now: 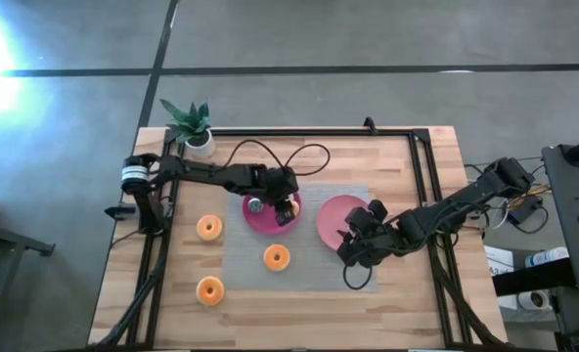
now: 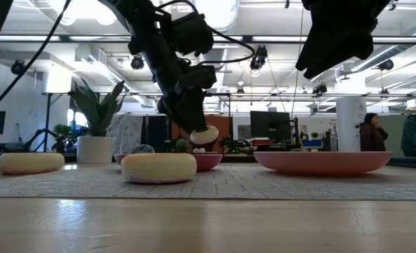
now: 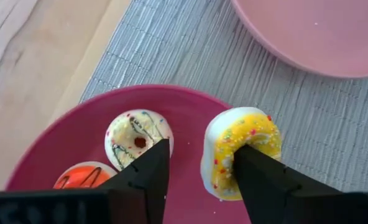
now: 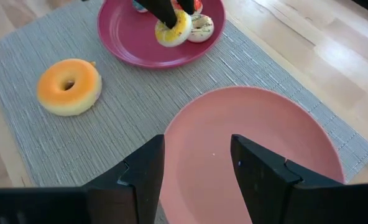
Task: Pick & Place donuts
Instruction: Put the small yellow donut on the pink plate
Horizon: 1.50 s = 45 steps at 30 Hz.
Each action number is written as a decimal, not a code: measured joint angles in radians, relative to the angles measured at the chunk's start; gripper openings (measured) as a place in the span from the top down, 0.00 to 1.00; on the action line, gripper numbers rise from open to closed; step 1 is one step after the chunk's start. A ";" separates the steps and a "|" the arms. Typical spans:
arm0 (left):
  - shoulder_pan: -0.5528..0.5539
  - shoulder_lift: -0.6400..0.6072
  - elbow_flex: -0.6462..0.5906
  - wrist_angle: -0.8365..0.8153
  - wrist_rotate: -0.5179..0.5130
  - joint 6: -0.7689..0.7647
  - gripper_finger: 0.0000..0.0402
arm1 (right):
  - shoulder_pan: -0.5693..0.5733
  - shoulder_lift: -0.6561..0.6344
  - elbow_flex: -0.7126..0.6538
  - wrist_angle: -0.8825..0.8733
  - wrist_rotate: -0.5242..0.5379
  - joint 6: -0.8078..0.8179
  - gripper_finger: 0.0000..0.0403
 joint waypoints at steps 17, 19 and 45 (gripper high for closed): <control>-0.025 -0.019 -0.028 0.009 -0.004 0.085 0.63 | -0.402 0.032 -0.199 0.614 -0.499 0.063 0.83; -0.024 -0.019 -0.033 0.007 -0.006 0.084 0.63 | -0.451 0.054 -0.237 0.737 -0.548 0.065 0.89; -0.029 -0.039 -0.035 0.017 0.007 0.063 0.63 | -0.533 0.327 -0.154 0.963 -0.662 0.040 0.94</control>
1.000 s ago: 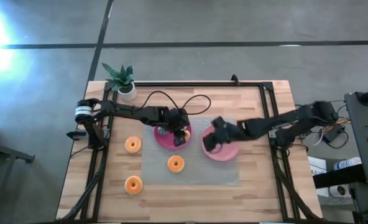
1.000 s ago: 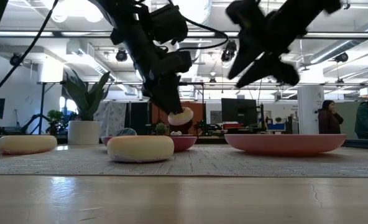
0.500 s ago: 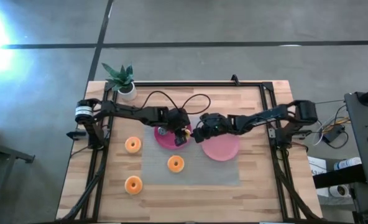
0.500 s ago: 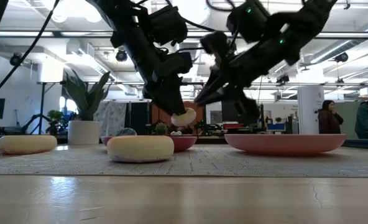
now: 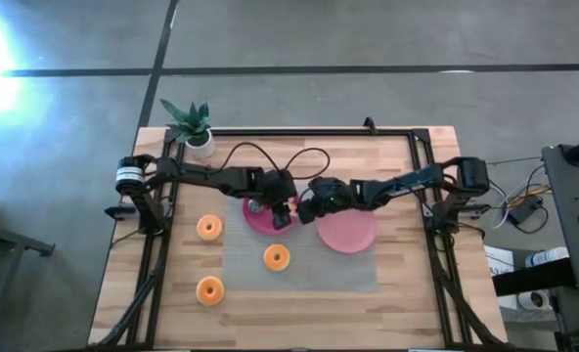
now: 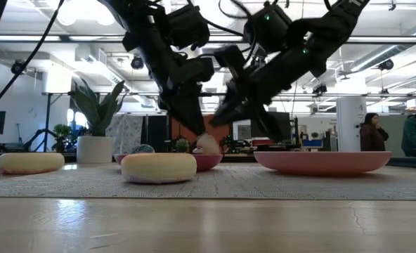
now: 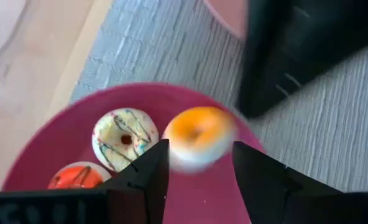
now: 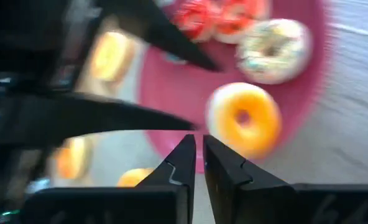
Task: Pick & Place donuts
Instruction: Put the small yellow donut on the pink plate
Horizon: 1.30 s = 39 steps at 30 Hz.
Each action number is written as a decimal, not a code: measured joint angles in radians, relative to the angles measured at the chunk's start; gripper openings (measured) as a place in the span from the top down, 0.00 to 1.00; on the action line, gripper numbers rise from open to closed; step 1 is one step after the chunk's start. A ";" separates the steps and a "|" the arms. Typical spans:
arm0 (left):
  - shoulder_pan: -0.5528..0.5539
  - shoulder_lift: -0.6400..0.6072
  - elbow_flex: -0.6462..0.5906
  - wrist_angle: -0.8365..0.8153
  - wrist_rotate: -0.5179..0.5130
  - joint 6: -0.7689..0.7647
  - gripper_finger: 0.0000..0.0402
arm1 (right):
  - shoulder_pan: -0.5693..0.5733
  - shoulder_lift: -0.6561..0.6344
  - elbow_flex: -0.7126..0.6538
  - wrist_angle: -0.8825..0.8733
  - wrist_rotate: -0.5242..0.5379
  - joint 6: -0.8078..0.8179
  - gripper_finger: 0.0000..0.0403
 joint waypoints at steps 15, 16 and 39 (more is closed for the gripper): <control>0.001 -0.051 -0.013 -0.140 -0.061 0.041 0.63 | 0.000 -0.102 -0.003 -0.145 0.038 -0.081 0.81; 0.001 -0.058 -0.013 -0.162 -0.062 0.044 0.63 | 0.000 -0.113 -0.003 -0.155 0.044 -0.090 0.80; -0.148 -0.056 -0.135 -0.100 -0.067 0.312 0.63 | 0.005 -0.172 -0.005 -0.246 0.086 -0.125 0.63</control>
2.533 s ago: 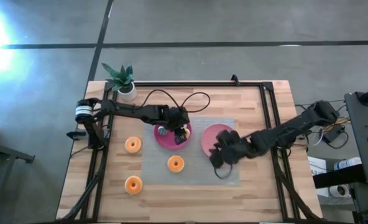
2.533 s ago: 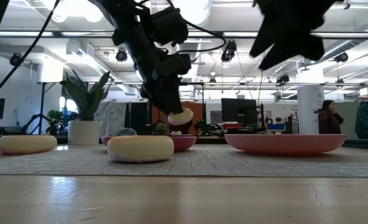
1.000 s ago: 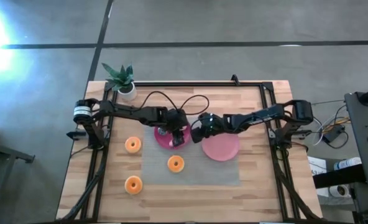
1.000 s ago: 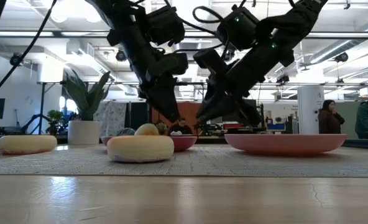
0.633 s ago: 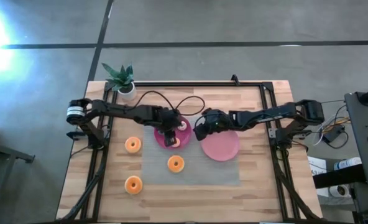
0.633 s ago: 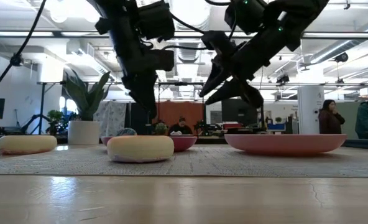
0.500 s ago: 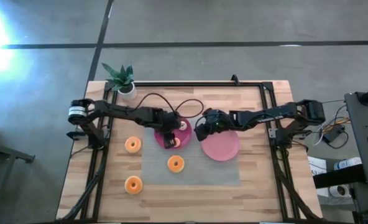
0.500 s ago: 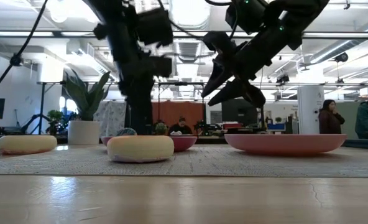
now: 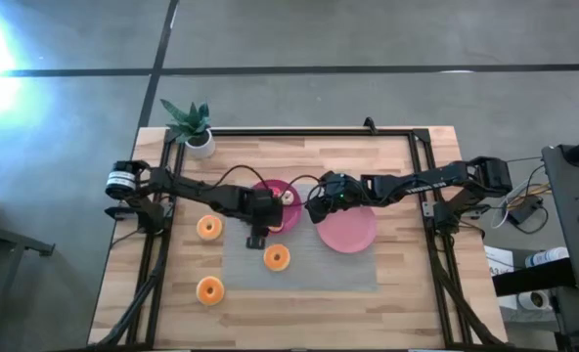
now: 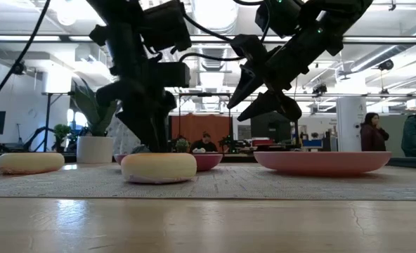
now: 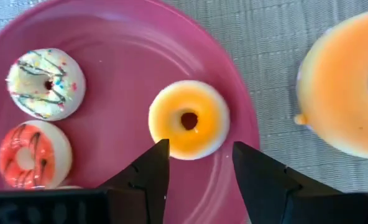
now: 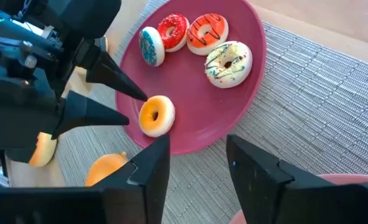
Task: Pick & Place donuts
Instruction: Put the small yellow donut on the pink plate
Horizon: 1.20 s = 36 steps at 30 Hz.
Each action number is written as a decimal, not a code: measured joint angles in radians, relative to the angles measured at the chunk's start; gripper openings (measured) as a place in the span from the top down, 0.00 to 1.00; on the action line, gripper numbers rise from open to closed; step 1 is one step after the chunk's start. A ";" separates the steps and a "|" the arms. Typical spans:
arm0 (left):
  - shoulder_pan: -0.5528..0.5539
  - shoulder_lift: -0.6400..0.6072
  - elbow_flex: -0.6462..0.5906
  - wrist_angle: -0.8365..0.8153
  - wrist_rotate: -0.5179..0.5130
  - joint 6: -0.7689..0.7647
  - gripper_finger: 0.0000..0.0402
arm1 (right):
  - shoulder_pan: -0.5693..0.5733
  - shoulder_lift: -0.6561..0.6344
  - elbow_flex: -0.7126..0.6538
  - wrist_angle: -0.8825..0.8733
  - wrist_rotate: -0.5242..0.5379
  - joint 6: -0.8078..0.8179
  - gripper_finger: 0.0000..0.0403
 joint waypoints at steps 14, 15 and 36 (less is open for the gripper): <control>-0.003 0.004 -0.010 0.051 0.010 0.110 0.63 | 0.000 0.002 0.000 0.001 0.006 -0.003 0.62; -0.003 0.008 -0.010 0.058 0.010 0.117 0.63 | 0.000 0.002 -0.001 0.001 0.008 -0.003 0.63; -0.001 0.072 -0.010 0.070 -0.017 0.129 0.93 | 0.000 0.003 -0.004 -0.043 0.026 0.016 0.61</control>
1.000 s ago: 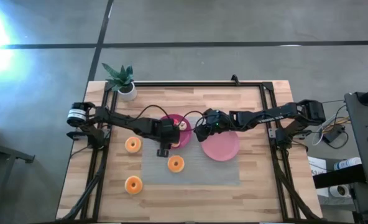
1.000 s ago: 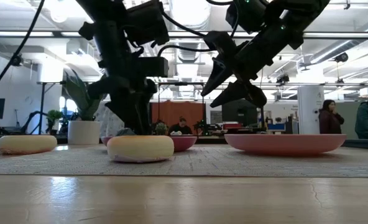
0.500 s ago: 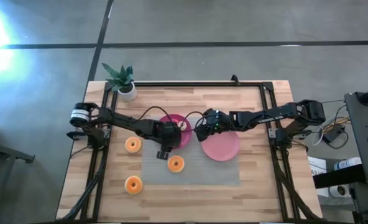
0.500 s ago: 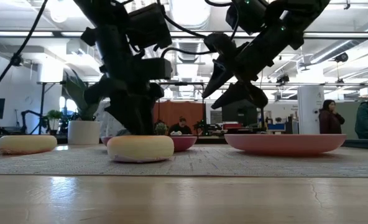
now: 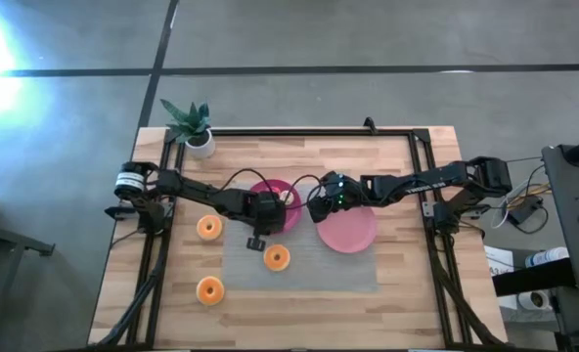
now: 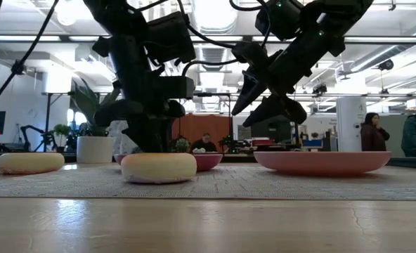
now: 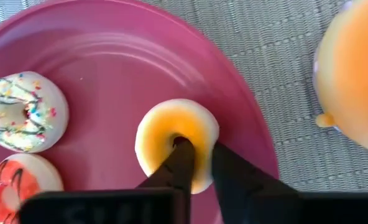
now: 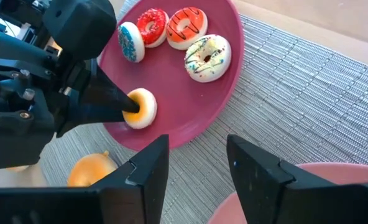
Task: Pick & Place donuts
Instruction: Put the small yellow donut on the pink plate
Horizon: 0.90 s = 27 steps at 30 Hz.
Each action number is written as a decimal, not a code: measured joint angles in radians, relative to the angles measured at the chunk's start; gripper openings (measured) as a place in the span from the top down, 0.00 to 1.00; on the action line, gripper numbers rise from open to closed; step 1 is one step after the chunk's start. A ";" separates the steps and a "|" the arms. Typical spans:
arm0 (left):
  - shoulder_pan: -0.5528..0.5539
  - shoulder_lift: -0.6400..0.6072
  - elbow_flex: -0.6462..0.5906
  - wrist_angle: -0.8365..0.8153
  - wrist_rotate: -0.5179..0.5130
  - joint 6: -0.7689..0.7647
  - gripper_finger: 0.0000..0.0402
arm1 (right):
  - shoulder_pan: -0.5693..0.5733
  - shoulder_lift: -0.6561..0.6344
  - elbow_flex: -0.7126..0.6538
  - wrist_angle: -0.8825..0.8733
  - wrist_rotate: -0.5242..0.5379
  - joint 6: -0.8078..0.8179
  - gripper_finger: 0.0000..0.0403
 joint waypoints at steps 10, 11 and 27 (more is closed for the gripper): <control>0.038 -0.066 0.055 -0.085 0.060 -0.127 1.00 | 0.018 -0.003 0.000 0.038 -0.021 -0.123 0.65; 0.051 -0.084 0.072 -0.101 0.152 -0.161 1.00 | 0.021 -0.005 0.000 0.047 -0.038 -0.164 0.66; 0.242 -0.228 0.099 0.061 1.092 -0.566 1.00 | 0.264 -0.013 0.365 -0.270 0.047 -0.895 0.65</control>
